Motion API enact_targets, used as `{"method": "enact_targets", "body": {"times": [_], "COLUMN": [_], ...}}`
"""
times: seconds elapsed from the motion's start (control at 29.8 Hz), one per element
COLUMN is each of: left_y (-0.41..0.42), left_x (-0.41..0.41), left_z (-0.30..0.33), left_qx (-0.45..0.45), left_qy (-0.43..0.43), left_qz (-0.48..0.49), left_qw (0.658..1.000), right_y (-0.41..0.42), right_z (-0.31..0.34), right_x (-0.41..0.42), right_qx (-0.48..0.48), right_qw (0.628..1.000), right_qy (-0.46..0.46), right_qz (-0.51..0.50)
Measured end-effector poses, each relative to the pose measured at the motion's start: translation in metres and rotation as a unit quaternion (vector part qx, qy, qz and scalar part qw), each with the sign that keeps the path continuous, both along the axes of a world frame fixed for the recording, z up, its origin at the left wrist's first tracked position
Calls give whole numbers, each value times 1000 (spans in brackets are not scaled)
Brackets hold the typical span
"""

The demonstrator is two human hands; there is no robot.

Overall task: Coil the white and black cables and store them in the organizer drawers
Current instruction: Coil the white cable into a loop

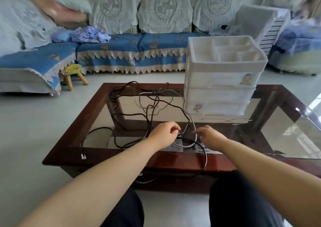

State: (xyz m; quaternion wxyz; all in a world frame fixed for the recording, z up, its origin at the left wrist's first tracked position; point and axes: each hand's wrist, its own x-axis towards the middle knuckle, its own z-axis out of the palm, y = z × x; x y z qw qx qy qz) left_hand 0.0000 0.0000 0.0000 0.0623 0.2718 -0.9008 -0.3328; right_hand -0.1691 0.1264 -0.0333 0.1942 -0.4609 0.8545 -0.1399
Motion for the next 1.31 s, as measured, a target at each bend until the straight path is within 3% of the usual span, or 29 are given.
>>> {"method": "enact_targets", "body": {"times": [0.27,0.54,0.7,0.84,0.97,1.11,1.17,1.31], "left_y": [17,-9,-27,-31,-29,-40,-46,-52], "left_x": [17,18,-5,-18,-15,-2,4,7], "left_z": [-14,-38,-27,-26,-14,0,10,20], "left_qx": [12,-6,-4,68,81,86,184,470], "left_qy": [38,61,106,15,75,118,191,299], "left_qz": [49,9,-10,-31,-10,-9,10,4], "left_qw": [998,998,994,997,994,989,964,830], "right_y": [-1,-35,-48,-59,-67,-73,-72,-70], "right_z": [-16,-11,2,22,40,55,59,35], "right_x": [27,17,19,26,28,25,25,34], "right_qx": [45,81,-18,-100,-217,-366,-400,-374], "right_qw": [998,994,984,971,967,923,905,918], "right_qy": [27,60,174,213,129,43,-1,-13], "right_qz": [-19,-32,20,40,-29,-110,-146,-129]}}
